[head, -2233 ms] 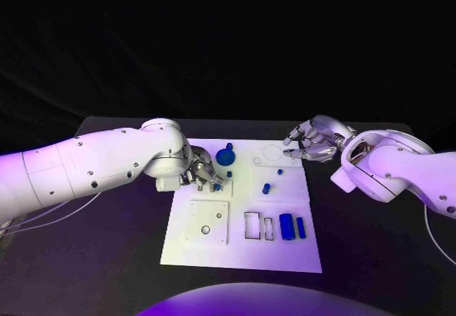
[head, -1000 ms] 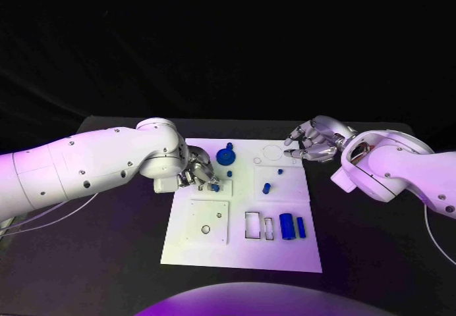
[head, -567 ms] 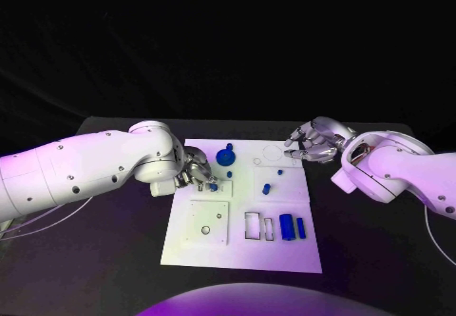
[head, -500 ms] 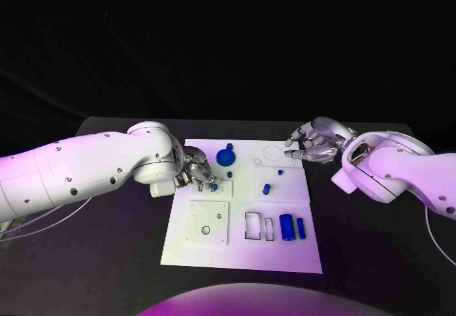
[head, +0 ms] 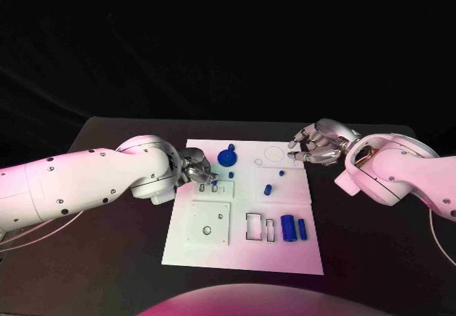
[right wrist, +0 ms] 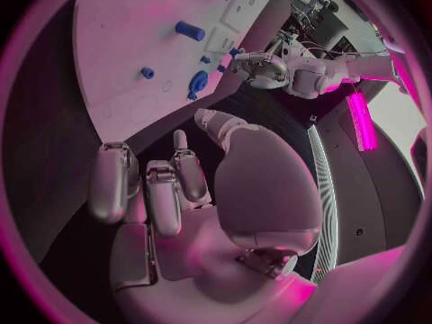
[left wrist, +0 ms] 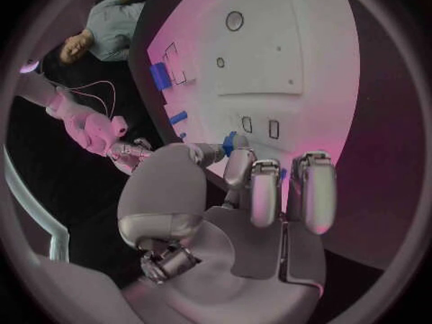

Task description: Assemble the parts on the task board

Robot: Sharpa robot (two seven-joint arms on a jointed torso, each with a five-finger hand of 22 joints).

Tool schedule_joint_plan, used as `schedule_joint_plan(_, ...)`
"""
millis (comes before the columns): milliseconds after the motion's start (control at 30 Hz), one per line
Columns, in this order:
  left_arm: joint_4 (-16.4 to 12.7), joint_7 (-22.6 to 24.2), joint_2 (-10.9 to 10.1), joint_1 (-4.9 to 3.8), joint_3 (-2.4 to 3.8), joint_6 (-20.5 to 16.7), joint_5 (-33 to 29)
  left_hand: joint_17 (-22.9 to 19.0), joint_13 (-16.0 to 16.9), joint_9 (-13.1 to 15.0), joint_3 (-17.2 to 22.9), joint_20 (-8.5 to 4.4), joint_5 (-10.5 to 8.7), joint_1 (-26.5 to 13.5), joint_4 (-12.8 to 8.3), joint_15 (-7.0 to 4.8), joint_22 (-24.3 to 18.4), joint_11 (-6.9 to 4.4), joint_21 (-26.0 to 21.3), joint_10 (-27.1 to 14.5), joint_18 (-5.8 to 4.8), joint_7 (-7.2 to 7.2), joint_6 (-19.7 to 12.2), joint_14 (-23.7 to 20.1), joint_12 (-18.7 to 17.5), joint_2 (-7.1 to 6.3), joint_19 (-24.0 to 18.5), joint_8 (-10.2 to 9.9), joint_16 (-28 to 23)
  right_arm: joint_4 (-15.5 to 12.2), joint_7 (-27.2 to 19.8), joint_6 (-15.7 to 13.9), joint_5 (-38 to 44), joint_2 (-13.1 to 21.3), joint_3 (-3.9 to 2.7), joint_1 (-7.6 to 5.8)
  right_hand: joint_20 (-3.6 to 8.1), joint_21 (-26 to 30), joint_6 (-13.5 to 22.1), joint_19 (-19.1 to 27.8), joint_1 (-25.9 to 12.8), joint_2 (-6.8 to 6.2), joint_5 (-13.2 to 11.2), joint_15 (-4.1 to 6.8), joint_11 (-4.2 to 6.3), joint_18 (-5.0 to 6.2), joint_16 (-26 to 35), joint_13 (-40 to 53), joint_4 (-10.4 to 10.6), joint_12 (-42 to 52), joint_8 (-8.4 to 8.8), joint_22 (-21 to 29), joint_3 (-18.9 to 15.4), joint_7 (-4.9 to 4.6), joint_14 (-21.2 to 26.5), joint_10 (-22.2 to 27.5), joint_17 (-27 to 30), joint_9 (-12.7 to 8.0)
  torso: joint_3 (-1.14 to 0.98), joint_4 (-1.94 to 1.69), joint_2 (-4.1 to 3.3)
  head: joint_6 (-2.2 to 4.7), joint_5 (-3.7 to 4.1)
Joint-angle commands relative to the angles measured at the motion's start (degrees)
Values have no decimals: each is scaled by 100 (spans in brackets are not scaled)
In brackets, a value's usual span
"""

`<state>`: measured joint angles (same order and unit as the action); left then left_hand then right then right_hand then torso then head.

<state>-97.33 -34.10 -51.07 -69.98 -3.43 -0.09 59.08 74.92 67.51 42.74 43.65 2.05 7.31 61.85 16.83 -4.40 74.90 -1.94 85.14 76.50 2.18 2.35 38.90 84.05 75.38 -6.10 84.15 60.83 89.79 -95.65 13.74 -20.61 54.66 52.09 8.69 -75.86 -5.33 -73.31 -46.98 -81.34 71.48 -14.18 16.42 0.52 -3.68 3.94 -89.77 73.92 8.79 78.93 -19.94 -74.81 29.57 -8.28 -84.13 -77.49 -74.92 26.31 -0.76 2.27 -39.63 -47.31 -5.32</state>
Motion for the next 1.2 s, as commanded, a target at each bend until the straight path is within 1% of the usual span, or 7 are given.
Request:
schedule_joint_plan(33,-40,200,-3,48,-10,-393,413,1508,-4,-13,1031,-39,-2,5,-1000,-47,1216,0,-6,38,-84,-13,-6,595,25,-75,254,-6,21,-4,-3,63,53,2,2,10,5,35,-13,30,-74,7,41,25,39,55,-23,-6,49,9,-29,4,-2,29,-587,-10,-1508,9,-3,12,-10,15,-19)
schedule_joint_plan(133,-42,199,1,96,-17,-451,478,1508,11,-21,1043,-40,-4,16,-1009,-47,1217,-1,-5,50,-85,-14,-4,595,36,-91,255,-13,21,-6,-4,63,52,6,2,14,6,34,-12,29,-80,10,49,25,39,54,-23,-7,55,9,-31,3,0,29,-587,-10,-1508,10,3,19,-16,13,-16)
schedule_joint_plan(333,-11,156,31,152,-34,-471,536,1508,39,-32,1062,-41,-1,33,-1020,-49,1222,-3,1,75,-86,-15,11,595,57,-104,260,-18,21,-14,-4,64,51,19,3,20,7,41,-11,31,-88,10,69,26,40,56,-23,-7,66,9,-35,7,3,30,-587,-11,-1508,13,-3,21,-14,11,-19)
schedule_joint_plan(433,4,113,42,159,-38,-434,543,1508,46,-36,1065,-41,2,37,-1022,-49,1223,-3,4,82,-87,-15,17,595,63,-108,261,-19,21,-17,-3,65,51,22,3,21,7,41,-11,31,-88,10,69,26,40,56,-23,-7,66,9,-35,7,3,30,-587,-11,-1508,13,-5,18,-19,6,-17)
schedule_joint_plan(767,59,3,88,166,-42,-300,513,1508,44,-42,1068,-42,8,40,-1024,-50,1225,-4,5,86,-87,-16,26,595,64,-115,263,-22,21,-21,-4,65,51,25,3,22,7,37,-10,29,-92,10,82,27,41,55,-23,-8,71,9,-37,3,5,31,-587,-11,-1508,14,0,17,-20,-4,-13)
schedule_joint_plan(1033,98,-121,108,166,-42,44,399,1508,41,-47,1068,-42,14,41,-1025,-50,1224,-4,4,87,-87,-16,32,595,63,-120,262,-24,21,-21,0,66,51,27,3,23,8,39,-9,29,-95,10,95,27,42,55,-23,-4,75,11,-39,4,8,32,-587,-14,-1508,16,3,13,-21,-20,-4)
schedule_joint_plan(1200,118,-168,125,166,-41,144,354,1508,28,-57,1063,-43,16,38,-1024,-51,1221,-3,-2,84,-86,-15,36,595,56,-133,258,-34,21,-22,0,68,51,25,3,24,8,41,-9,29,-99,10,108,28,43,55,-23,-5,80,11,-42,4,10,33,-587,-14,-1508,17,2,13,-20,-32,-3)
